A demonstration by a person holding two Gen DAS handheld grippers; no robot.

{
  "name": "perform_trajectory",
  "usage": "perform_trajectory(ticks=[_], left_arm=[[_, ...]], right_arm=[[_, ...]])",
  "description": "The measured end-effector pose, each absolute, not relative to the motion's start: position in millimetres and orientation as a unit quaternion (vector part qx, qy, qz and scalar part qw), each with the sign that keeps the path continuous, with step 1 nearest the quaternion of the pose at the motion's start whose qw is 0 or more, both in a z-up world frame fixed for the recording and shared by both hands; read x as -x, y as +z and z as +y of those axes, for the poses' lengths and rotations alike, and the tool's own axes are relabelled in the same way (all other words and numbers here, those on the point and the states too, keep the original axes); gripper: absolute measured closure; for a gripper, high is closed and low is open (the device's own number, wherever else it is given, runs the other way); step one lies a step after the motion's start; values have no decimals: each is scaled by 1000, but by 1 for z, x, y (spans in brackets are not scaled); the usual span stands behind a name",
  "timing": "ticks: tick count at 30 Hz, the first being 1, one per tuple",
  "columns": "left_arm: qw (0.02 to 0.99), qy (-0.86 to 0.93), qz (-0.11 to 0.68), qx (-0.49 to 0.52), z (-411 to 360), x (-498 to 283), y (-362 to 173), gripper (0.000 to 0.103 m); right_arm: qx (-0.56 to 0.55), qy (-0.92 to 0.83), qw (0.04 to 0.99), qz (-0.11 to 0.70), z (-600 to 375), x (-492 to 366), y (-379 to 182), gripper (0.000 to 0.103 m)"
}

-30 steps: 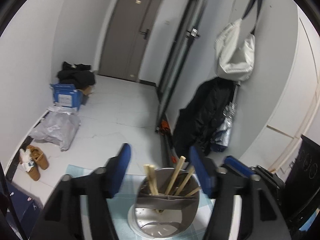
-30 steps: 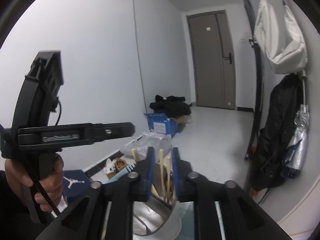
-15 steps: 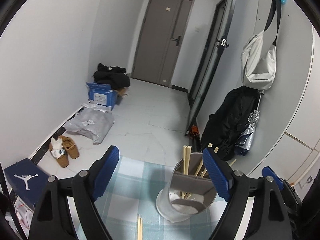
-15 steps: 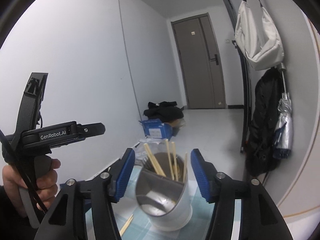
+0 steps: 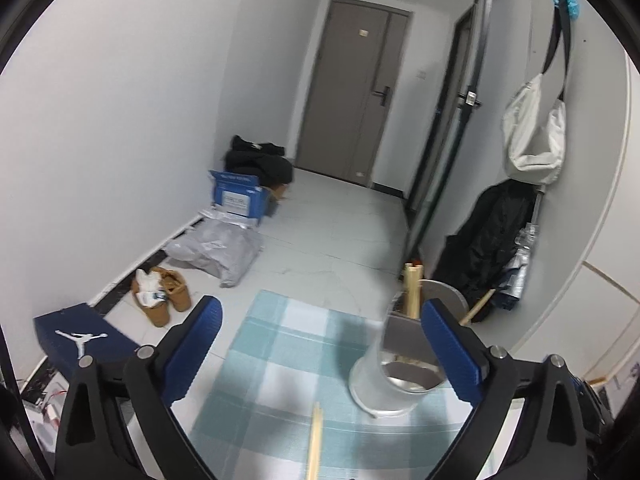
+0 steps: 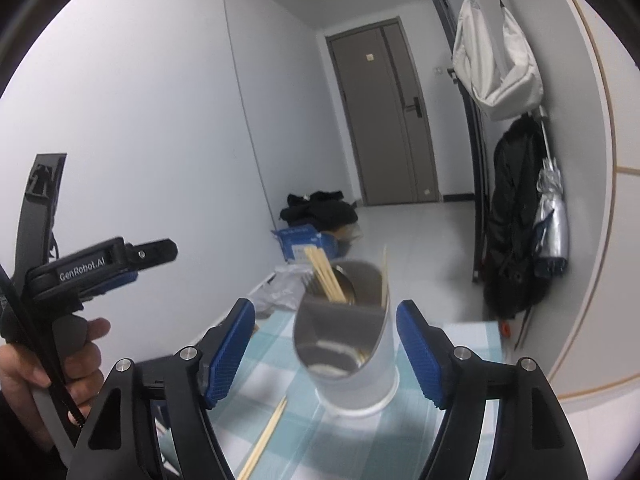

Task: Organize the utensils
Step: 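Move both tools back down over the last chopsticks on the cloth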

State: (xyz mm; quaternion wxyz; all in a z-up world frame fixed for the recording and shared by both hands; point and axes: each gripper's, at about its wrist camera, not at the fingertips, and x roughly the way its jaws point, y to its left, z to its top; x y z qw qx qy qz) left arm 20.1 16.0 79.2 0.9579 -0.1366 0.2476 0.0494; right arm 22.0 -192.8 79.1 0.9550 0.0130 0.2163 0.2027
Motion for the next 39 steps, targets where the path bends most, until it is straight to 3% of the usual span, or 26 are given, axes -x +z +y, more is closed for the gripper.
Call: perform_trajectory(ticks=[9,18,39], left_arm=[[951,61,269,142,25,-10,50,1],[935,58,323,132,28,-7,5,1],[900,58,375,213,75,-31,-28,1]], right_arm=[[-2,194,948,252,-182,-14,54,27],[-14,173,922,345,-176,-22,4,26],[41,155,874,458,-130,-65,-70,24]])
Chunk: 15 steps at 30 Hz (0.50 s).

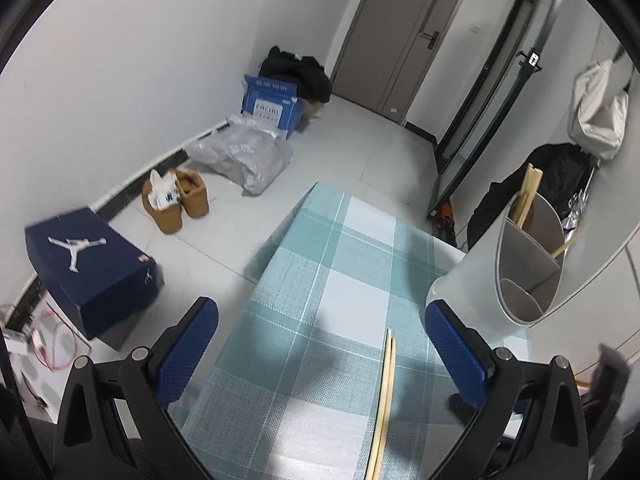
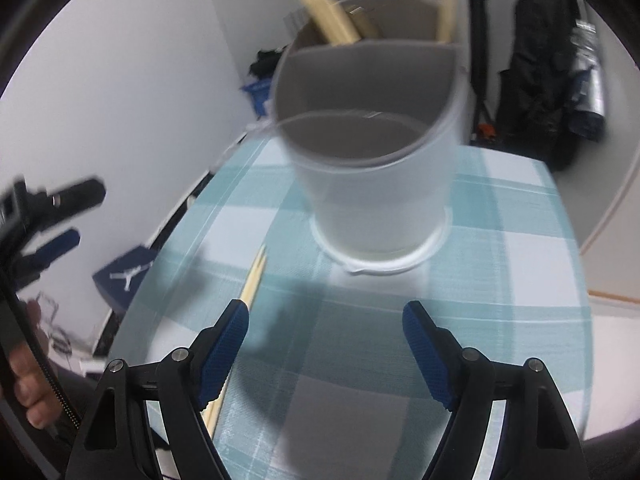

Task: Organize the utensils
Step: 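Move both tools back down over the last chopsticks on the cloth, then grasp a wooden chopstick from the cloth with the right tool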

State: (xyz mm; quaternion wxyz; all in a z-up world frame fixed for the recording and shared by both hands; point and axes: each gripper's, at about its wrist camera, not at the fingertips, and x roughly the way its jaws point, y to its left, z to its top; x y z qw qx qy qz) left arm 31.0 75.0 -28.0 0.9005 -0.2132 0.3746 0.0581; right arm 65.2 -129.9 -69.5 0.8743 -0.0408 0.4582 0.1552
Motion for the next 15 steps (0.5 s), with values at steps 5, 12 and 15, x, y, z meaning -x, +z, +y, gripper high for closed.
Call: perform_trajectory(ticks=[5,12,15], left_arm=[[892,65,384,229,87,-35,-34,1],[878,64,399,257,98,-36,-41,2],[885,67,393,241,95,-34,-37,2]], right_arm=[[75,187,858,472,-100,-68,-87,25],[115,186,843,492,-78,-71,-107,45],[133,180,841,492,-72,-68,-111,54]])
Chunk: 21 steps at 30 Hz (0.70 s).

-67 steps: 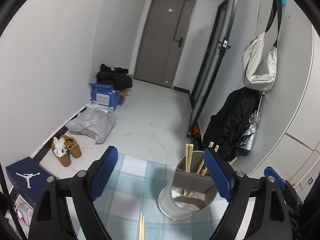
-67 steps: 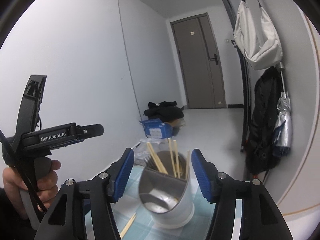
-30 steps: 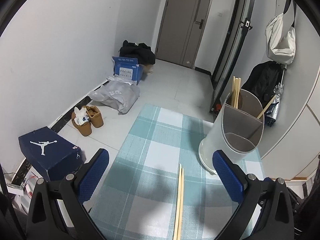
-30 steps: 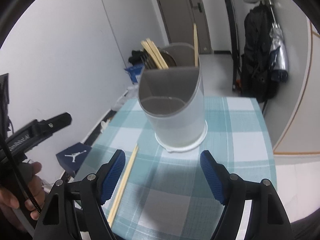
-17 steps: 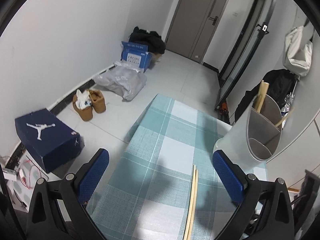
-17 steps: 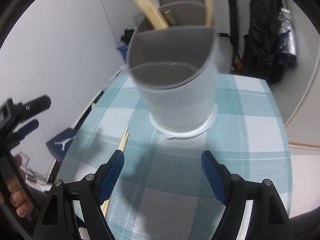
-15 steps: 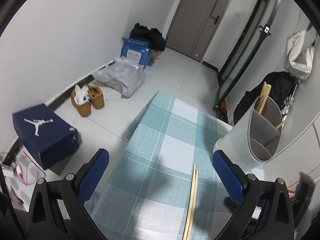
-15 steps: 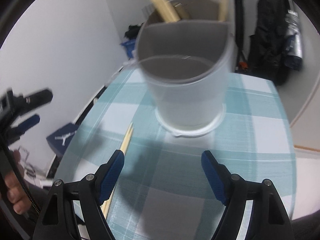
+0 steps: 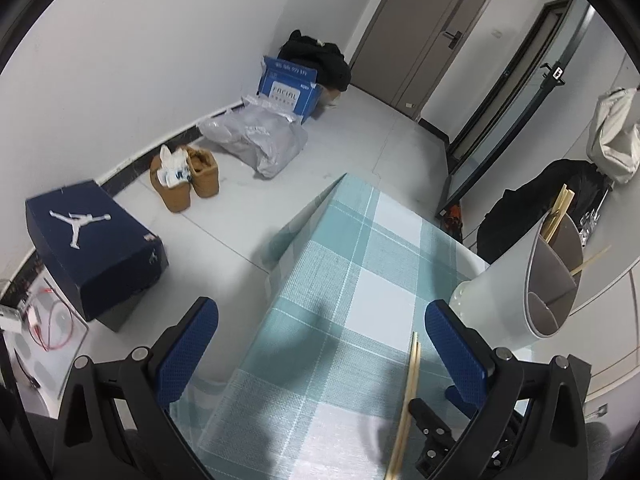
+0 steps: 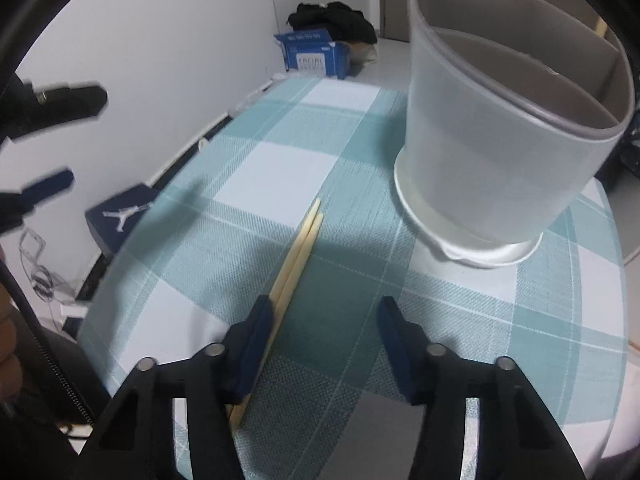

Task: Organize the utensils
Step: 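Grasp a wooden chopstick from the cloth with the right tool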

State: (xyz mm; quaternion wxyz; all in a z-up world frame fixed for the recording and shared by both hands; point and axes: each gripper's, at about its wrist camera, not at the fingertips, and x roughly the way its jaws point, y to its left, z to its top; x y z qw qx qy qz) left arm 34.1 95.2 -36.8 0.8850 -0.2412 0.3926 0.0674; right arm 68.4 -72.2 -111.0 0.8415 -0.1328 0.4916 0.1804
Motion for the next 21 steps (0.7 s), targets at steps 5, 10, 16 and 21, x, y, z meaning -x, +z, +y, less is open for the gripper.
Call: perform_trajectory(ticks=[5,10,16,21], left_arm=[[881,64,397,250,97,-33,-35,2],[885,73,389,246,102,-32,-31,1],[877,89,389,268,112,-31,-33,1],[873,98,385,282,117,-30,-32,1]], right_arm=[[155,185,838,489,-64,-67,-109,65],[135,164,836,507,-57,-77,-109,70],[135,153,837,508,-46,-82,-110,82],[133,152,834,514,-46,-81,-109,89]])
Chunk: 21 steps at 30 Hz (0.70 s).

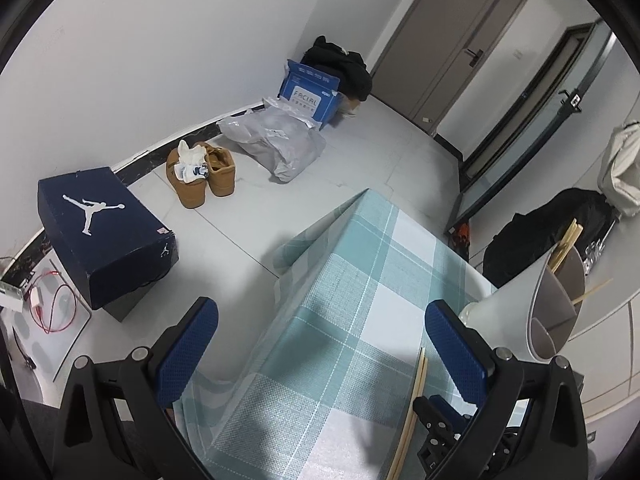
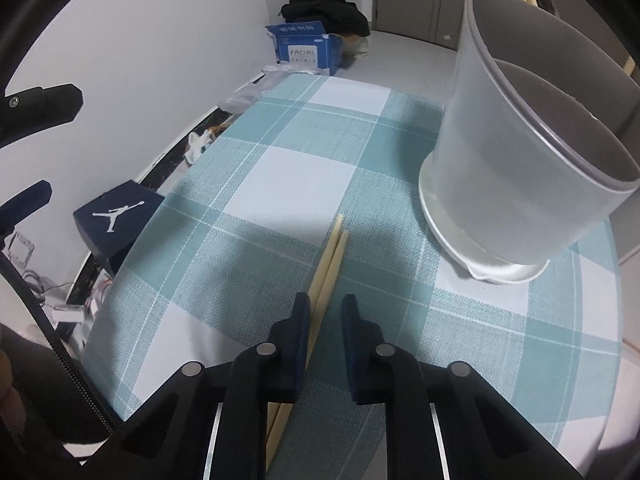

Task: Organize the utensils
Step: 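Grasp a wooden chopstick from the cloth with the right tool, then grasp the last chopstick with the left tool while the right tool lifts its chopstick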

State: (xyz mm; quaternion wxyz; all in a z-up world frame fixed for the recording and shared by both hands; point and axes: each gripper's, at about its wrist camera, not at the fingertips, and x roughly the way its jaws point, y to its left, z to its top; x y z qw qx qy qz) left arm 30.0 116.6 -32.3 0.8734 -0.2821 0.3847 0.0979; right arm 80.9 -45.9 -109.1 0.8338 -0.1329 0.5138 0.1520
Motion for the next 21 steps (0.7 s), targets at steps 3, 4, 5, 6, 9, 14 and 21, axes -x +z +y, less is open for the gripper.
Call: perform_trajectory(ticks=[3,4,5,6,9,14,21], left_arm=[[873,100,383,286,115,-30,-31,1],[873,101,382,286,115,-30,-31,1],[873,101,381,287,115,-29,-31,1],[873,100,381,287,115,-29,-30,1],[874,101,381,286,115,-29,-30,1],[874,103,379,286,115,-29,-29,1],[865,101,386,305,118,-32,-31,1]], right_arm=[[115,142,834,521,-52,-81,-109,91],[116,134,833,525,-54,-81,-111,93],[118,130,831,528,-55,-81,-111,94],[125,130,831,526,-55,-80,-111,94],[143,133,829,523,-51,-80,-111,94],[187,151,825,511,-41,-82,-112,94],[250,228,779,528,-52,-81,-110,98]])
